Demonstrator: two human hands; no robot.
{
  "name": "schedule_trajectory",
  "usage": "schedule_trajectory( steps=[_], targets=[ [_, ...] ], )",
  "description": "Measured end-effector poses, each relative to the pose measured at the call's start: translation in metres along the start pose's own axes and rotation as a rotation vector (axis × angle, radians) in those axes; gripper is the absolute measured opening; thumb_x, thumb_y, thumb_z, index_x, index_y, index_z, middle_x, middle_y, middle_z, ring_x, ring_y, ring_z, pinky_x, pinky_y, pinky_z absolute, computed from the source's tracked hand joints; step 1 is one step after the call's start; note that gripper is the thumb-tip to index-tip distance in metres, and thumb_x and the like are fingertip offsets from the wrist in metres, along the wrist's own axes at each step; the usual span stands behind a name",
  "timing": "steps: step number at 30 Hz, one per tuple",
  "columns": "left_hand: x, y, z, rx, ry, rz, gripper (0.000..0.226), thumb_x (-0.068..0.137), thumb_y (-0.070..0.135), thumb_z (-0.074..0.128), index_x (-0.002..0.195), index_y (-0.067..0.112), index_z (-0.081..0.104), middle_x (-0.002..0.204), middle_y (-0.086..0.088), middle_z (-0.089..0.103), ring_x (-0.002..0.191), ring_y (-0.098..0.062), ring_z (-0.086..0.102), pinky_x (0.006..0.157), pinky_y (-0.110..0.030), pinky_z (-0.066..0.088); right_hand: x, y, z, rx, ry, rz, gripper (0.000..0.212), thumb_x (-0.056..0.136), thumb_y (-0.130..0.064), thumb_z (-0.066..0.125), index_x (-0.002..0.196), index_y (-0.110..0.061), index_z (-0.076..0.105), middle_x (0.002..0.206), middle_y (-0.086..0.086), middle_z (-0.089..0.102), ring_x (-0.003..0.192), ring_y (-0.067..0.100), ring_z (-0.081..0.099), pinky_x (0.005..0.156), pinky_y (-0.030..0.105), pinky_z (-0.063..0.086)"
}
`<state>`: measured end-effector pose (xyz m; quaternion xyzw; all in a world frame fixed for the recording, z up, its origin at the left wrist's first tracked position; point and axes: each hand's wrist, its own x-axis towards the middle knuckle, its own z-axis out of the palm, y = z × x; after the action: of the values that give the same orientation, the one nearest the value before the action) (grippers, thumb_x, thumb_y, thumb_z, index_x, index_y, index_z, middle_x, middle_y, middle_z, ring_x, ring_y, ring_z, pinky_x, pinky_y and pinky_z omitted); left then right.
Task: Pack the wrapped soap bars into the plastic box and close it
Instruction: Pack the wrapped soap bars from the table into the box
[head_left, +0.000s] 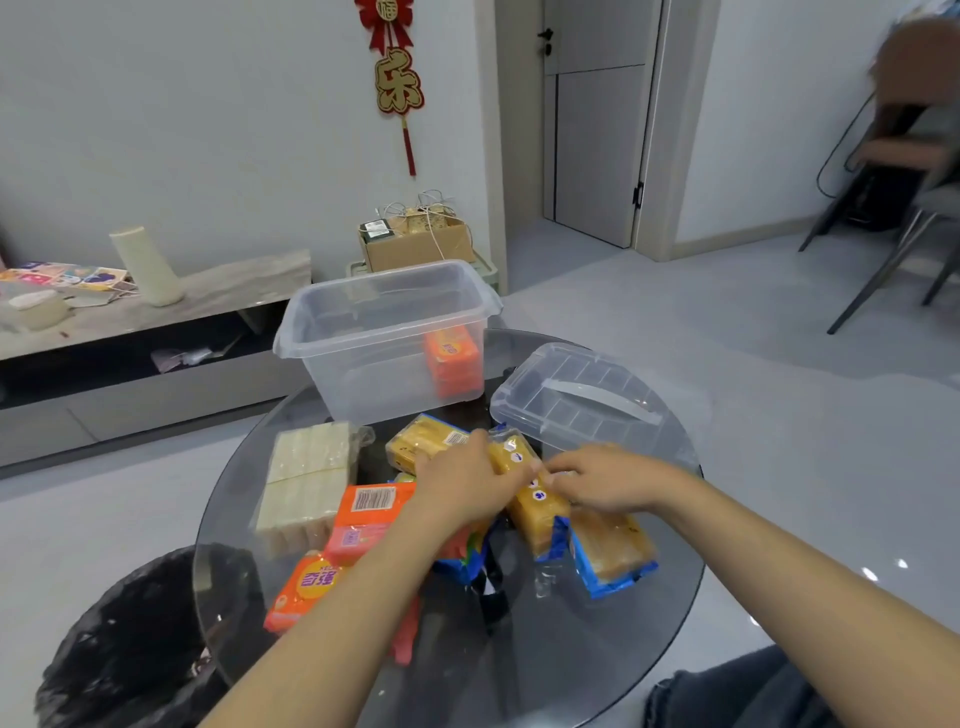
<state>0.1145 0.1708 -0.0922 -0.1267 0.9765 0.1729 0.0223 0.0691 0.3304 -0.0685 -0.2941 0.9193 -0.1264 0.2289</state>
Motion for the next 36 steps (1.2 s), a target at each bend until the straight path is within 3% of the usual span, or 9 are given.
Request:
schedule_trajectory(
  steps=[3, 9, 13, 22, 25, 27, 31, 34, 36],
  targets=[
    [0.003, 0.013, 0.003, 0.022, 0.001, 0.001, 0.096, 0.073, 0.079, 0.036, 0.148, 0.024, 0.014, 0.131, -0.005, 0.061, 0.123, -0.029, 0.053, 0.101, -0.049, 0.034, -0.005, 0.005, -0.006, -0.057, -0.114, 0.016, 0.041, 0.095, -0.029, 0.032, 0.129, -0.018, 0.052, 0.134, 0.010, 0.054, 0.124, 0.027, 0.047, 0.108, 0.039, 0.033],
    [0.008, 0.027, 0.008, 0.010, -0.019, -0.034, 0.068, 0.080, 0.056, 0.046, 0.133, 0.018, 0.027, 0.112, -0.009, 0.065, 0.102, -0.033, 0.062, 0.089, -0.042, 0.048, -0.012, 0.024, -0.003, -0.155, -0.236, 0.017, 0.068, 0.087, -0.050, 0.051, 0.147, -0.041, 0.019, 0.160, 0.000, 0.005, 0.146, 0.029, 0.005, 0.117, 0.046, 0.016],
    [0.011, 0.019, -0.002, -0.158, -0.015, -0.017, 0.059, 0.083, 0.036, 0.051, 0.135, 0.019, 0.029, 0.115, -0.010, 0.064, 0.099, -0.031, 0.062, 0.079, -0.036, 0.049, -0.013, 0.031, 0.008, -0.040, -0.151, 0.017, 0.077, 0.079, -0.055, 0.062, 0.144, -0.047, 0.021, 0.161, 0.000, -0.004, 0.147, 0.027, -0.006, 0.118, 0.048, 0.012],
    [0.006, 0.010, -0.022, -0.462, 0.298, 0.079, 0.073, 0.082, 0.030, 0.052, 0.146, 0.037, 0.018, 0.076, 0.019, 0.054, 0.065, -0.006, 0.058, 0.050, -0.024, 0.041, -0.003, 0.017, 0.040, 0.101, 0.176, 0.117, 0.073, 0.065, -0.039, 0.069, 0.131, -0.043, 0.037, 0.134, 0.008, 0.040, 0.119, 0.028, 0.045, 0.088, 0.036, 0.046],
    [0.005, 0.002, -0.025, -0.621, 0.311, 0.020, 0.078, 0.082, 0.024, 0.055, 0.146, 0.039, 0.014, 0.082, 0.016, 0.060, 0.077, -0.013, 0.064, 0.066, -0.031, 0.053, -0.003, 0.013, 0.030, 0.426, 0.229, 0.088, 0.064, 0.068, -0.023, 0.066, 0.128, -0.036, 0.048, 0.123, -0.005, 0.055, 0.081, 0.015, 0.069, 0.065, 0.027, 0.057],
    [0.006, -0.002, -0.028, -0.750, 0.312, -0.071, 0.078, 0.082, 0.024, 0.059, 0.146, 0.034, 0.016, 0.099, 0.007, 0.065, 0.091, -0.022, 0.066, 0.082, -0.041, 0.055, -0.006, 0.011, 0.020, 0.698, 0.293, 0.117, 0.058, 0.069, -0.016, 0.065, 0.122, -0.036, 0.054, 0.101, -0.010, 0.056, 0.053, 0.009, 0.058, 0.046, 0.018, 0.047],
    [0.008, -0.008, -0.033, -1.108, 0.195, -0.257, 0.031, 0.083, 0.022, 0.063, 0.112, 0.014, 0.058, 0.092, -0.003, 0.072, 0.071, -0.017, 0.071, 0.056, -0.028, 0.057, -0.005, 0.001, 0.002, 1.156, 0.373, 0.068, 0.044, 0.077, -0.010, 0.055, 0.118, -0.025, 0.059, 0.083, 0.002, 0.059, 0.062, 0.019, 0.055, 0.051, 0.022, 0.045],
    [0.009, -0.008, -0.032, -1.316, 0.066, -0.351, 0.006, 0.085, 0.019, 0.061, 0.087, 0.014, 0.063, 0.077, -0.005, 0.072, 0.058, -0.017, 0.072, 0.050, -0.028, 0.056, -0.002, -0.009, -0.005, 1.576, 0.292, -0.040, 0.034, 0.084, -0.008, 0.040, 0.114, 0.000, 0.055, 0.091, 0.013, 0.058, 0.077, 0.024, 0.056, 0.058, 0.026, 0.043],
    [0.011, -0.010, -0.033, -1.404, 0.017, -0.372, 0.007, 0.087, 0.016, 0.059, 0.090, 0.011, 0.061, 0.081, -0.009, 0.072, 0.060, -0.020, 0.072, 0.051, -0.033, 0.057, -0.001, -0.015, -0.010, 1.792, 0.226, -0.060, 0.027, 0.088, -0.011, 0.035, 0.099, -0.005, 0.060, 0.086, 0.012, 0.065, 0.073, 0.023, 0.061, 0.062, 0.029, 0.048]
  ],
)
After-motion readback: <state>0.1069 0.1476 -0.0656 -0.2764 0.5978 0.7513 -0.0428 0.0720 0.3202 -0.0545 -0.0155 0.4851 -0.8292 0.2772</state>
